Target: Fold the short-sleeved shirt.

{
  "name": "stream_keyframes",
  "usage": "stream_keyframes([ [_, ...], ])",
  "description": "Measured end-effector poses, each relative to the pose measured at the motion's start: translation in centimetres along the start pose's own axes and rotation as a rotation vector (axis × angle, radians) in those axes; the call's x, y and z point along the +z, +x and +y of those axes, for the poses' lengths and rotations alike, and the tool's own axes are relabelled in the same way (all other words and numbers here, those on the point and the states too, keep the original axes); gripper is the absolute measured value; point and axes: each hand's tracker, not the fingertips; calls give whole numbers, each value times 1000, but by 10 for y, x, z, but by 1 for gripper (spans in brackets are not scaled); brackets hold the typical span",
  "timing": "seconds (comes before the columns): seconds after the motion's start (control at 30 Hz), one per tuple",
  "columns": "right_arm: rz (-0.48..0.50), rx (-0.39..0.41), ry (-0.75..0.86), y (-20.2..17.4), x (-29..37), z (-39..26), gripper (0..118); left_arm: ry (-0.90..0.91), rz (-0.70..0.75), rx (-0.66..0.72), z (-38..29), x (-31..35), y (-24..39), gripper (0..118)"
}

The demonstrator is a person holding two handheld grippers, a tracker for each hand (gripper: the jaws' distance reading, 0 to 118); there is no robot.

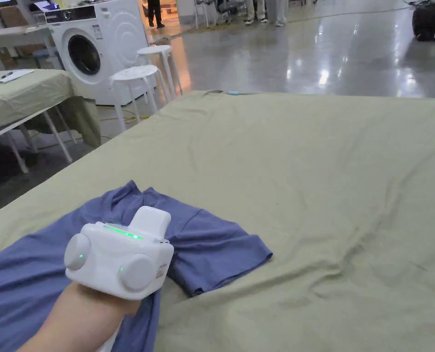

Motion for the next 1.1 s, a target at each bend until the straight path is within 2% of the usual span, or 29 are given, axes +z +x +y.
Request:
stream_keyframes([
  [0.17,0,-33,46,5,14,9,3,194,-87,140,24,87,-2,2],
  [0.33,-16,-49,152,9,49,28,3,335,-173,155,72,152,21,2],
  [0.43,-56,-34,205,16,80,38,3,443,-266,100,112,195,62,2],
  [0.6,-154,-43,272,38,138,48,3,559,-489,-10,167,256,180,2],
  [0.73,-284,-4,293,57,190,44,3,500,-659,-125,176,279,298,2],
  [0.83,-379,-8,285,74,222,34,3,401,-769,-212,164,274,384,2],
  [0.93,-454,-49,272,91,244,23,3,327,-789,-308,141,262,456,2],
  [1.1,-524,-86,237,109,264,7,3,157,-809,-322,91,218,534,2],
])
